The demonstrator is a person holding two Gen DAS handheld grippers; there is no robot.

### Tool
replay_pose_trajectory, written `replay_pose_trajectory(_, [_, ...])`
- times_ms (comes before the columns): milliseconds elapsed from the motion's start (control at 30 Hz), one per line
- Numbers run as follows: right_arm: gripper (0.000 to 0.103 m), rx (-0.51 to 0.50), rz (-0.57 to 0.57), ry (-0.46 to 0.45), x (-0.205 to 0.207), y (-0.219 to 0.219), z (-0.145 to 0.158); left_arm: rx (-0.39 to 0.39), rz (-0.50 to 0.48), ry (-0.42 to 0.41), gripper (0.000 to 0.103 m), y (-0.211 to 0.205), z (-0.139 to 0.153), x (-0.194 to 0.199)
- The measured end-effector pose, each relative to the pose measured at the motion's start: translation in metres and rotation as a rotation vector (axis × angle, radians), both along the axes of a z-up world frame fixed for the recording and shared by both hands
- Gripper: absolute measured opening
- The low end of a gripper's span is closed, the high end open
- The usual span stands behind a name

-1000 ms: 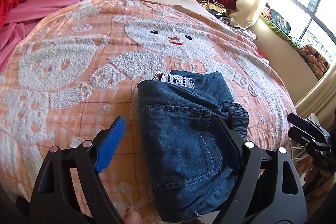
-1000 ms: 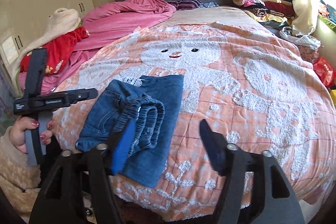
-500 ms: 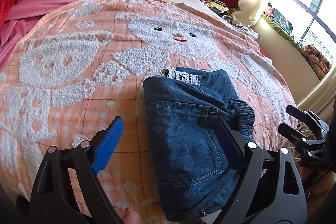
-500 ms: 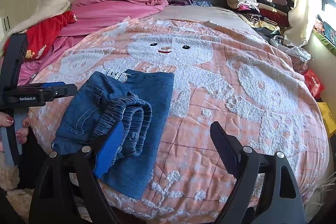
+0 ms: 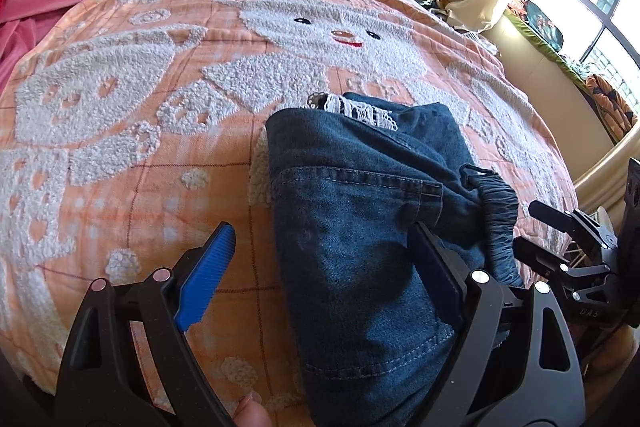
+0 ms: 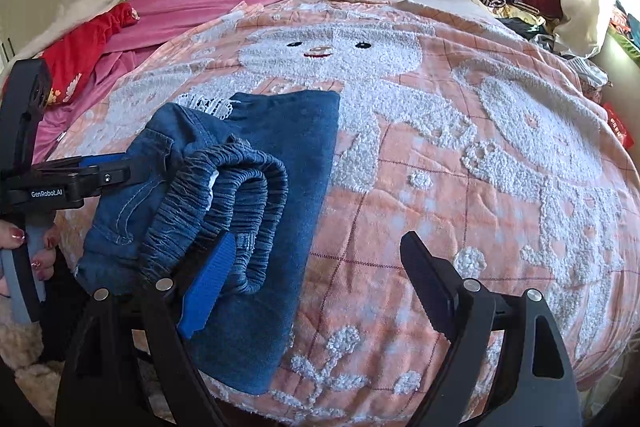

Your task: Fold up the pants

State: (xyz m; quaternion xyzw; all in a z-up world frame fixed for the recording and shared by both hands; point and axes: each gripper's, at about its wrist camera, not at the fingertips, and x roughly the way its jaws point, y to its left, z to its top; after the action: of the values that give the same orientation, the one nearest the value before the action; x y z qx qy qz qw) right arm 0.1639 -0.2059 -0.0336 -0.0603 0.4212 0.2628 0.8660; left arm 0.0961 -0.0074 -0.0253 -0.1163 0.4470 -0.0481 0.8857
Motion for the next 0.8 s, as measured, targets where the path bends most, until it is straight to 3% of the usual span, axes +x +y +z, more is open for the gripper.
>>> replay_pose_trajectory(267, [0.082,0.057,0.029,0.052,0.004,0.000,-0.010,0.000,-0.004,0.016,0.081,0.000,-0.007,0.007])
replay_pose_trajectory(533, [0.065,0.141,0.070,0.119,0.009,0.000,-0.018,0.001,-0.011,0.022,0.081,-0.001,-0.010,0.011])
replay_pose_trajectory(800, [0.065,0.235,0.113,0.190,0.022,-0.001,-0.029,-0.024,-0.036,0.025,0.079,-0.007,-0.012,0.016])
